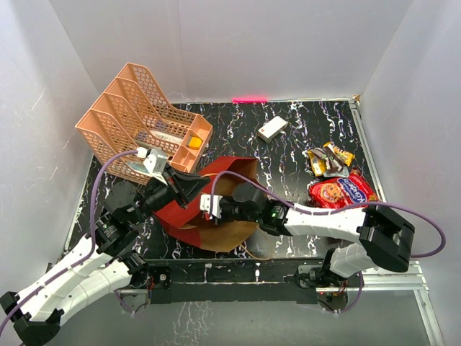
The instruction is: Take the snacks out of the paper bag
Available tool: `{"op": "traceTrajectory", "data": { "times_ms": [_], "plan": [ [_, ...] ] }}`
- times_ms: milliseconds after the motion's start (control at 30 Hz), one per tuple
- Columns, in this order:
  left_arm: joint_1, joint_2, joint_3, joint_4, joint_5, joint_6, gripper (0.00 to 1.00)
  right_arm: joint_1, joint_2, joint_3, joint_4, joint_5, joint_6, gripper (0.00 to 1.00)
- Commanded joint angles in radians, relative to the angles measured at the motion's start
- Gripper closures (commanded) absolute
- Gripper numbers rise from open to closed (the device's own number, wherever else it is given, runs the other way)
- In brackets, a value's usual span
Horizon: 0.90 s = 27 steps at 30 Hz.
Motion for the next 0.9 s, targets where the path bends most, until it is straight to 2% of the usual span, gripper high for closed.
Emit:
{"op": "traceTrajectory", "data": {
  "times_ms": [0, 200, 300, 467, 600, 867],
  "plan": [
    [-0.004, -0.011, 0.017, 0.016, -0.001, 0.008, 0.96, -0.006, 0.002, -0.021, 0.125, 0.024, 0.047, 0.75],
    [-0.004, -0.018, 0.014, 0.020, 0.013, -0.001, 0.95, -0.006, 0.097, -0.024, 0.209, 0.164, 0.074, 0.73],
    [-0.004, -0.024, 0.010, 0.011, 0.027, 0.000, 0.95, -0.007, 0.123, -0.055, 0.275, 0.189, 0.077, 0.68],
    [-0.004, -0.014, 0.009, 0.006, 0.140, -0.003, 0.95, -0.008, 0.166, -0.061, 0.283, 0.251, 0.057, 0.67],
    [-0.005, 0.012, -0.001, 0.010, 0.240, -0.028, 0.95, -0.007, 0.179, -0.069, 0.289, 0.241, 0.054, 0.66],
    [-0.004, -0.001, -0.019, 0.047, 0.244, -0.053, 0.95, -0.007, 0.204, -0.090, 0.307, 0.222, 0.050, 0.56]
  ]
}}
